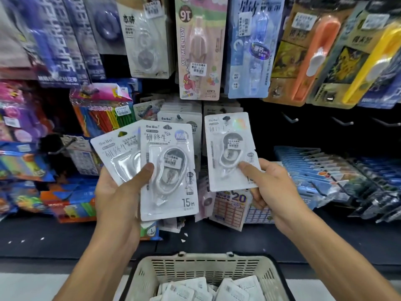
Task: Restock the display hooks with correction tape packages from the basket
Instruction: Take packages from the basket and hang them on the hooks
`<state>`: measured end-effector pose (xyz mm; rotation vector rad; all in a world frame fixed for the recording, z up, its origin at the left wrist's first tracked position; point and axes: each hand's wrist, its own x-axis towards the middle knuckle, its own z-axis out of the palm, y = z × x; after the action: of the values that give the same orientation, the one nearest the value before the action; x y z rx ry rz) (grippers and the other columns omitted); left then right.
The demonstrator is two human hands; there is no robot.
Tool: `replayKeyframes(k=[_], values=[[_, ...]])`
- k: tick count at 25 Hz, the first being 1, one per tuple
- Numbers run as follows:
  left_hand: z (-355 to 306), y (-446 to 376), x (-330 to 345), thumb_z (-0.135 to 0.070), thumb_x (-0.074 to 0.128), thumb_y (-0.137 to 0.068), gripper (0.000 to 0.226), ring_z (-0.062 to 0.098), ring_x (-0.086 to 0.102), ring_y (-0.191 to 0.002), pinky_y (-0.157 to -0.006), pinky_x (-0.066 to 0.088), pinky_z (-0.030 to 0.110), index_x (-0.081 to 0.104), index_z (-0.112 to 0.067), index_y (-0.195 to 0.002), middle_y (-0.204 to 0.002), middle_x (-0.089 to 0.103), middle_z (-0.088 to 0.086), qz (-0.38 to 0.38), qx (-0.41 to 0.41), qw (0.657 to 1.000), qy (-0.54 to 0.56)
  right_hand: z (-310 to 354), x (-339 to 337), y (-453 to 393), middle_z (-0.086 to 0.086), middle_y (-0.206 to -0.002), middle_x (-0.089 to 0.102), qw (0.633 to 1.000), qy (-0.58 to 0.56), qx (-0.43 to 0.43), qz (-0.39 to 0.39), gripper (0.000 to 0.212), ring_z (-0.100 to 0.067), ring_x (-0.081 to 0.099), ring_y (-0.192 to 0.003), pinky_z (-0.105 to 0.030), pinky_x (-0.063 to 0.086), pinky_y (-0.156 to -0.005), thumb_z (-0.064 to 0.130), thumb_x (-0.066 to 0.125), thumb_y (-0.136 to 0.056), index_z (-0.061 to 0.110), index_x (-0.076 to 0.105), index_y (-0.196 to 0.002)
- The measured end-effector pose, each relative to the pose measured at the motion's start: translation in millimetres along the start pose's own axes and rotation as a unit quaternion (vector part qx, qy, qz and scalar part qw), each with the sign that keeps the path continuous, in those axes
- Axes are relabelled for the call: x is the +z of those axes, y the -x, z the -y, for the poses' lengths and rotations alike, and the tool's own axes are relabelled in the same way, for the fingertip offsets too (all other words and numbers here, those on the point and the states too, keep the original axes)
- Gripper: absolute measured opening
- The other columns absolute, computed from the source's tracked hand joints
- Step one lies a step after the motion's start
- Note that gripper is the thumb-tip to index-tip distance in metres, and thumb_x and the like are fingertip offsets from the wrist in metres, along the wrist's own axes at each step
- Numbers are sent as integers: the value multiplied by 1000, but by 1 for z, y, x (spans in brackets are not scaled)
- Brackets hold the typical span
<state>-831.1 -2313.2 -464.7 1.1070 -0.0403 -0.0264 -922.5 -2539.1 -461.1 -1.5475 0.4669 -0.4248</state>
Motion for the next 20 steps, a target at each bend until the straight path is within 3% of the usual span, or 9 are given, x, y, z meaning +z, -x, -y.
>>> replayKeyframes(k=[2,4,6,9,12,16,20], values=[[4,4,5,-15,78,-73,55,16,76,-101,-86,59,42,65,-26,-125,-112,78,-7,17,-7,1000,-8,-2,2,0,2,-76,72,991,-106,79,14,42,-14,66,-54,-28,50,-45,25,78,-83,17,59,-120],[8,7,10,-18,77,-68,58,16,76,-97,-76,62,39,65,-26,-124,-110,78,-7,32,-24,999,3,-6,3,4,-3,-110,71,975,-183,123,29,71,-25,77,-85,-36,61,-62,21,82,-71,31,47,-132],[12,8,13,-17,76,-69,54,15,77,-91,-62,63,34,67,-26,-121,-107,79,-6,40,-50,998,26,-10,11,14,-5,-120,69,981,-137,118,68,67,-20,75,-93,-34,62,-72,19,80,-78,26,48,-137],[20,10,18,-16,77,-72,48,19,78,-88,-62,64,42,67,-27,-118,-106,80,-2,46,-78,996,25,-16,28,28,-7,-100,77,980,-70,81,170,31,-15,72,-73,-33,60,-64,16,70,-92,12,62,-122],[27,14,24,-20,80,-66,57,24,77,-94,-70,63,48,66,-26,-121,-109,79,0,71,-69,995,2,-17,29,30,-2,-72,74,989,-36,36,137,5,-11,65,-54,-28,51,-48,12,65,-96,10,63,-101],[25,14,25,-21,79,-68,57,21,74,-107,-90,58,46,65,-23,-123,-117,77,-1,107,-30,994,0,-19,23,27,-2,-70,72,996,-16,-6,86,3,-18,62,-50,-26,44,-39,21,57,-103,19,59,-105],[16,3,22,-22,78,-69,50,18,75,-103,-80,63,36,67,-26,-118,-115,77,-3,115,17,993,-17,-18,11,14,-1,-67,70,999,16,-43,7,5,-16,54,-44,-23,39,-38,26,54,-104,26,58,-107]])
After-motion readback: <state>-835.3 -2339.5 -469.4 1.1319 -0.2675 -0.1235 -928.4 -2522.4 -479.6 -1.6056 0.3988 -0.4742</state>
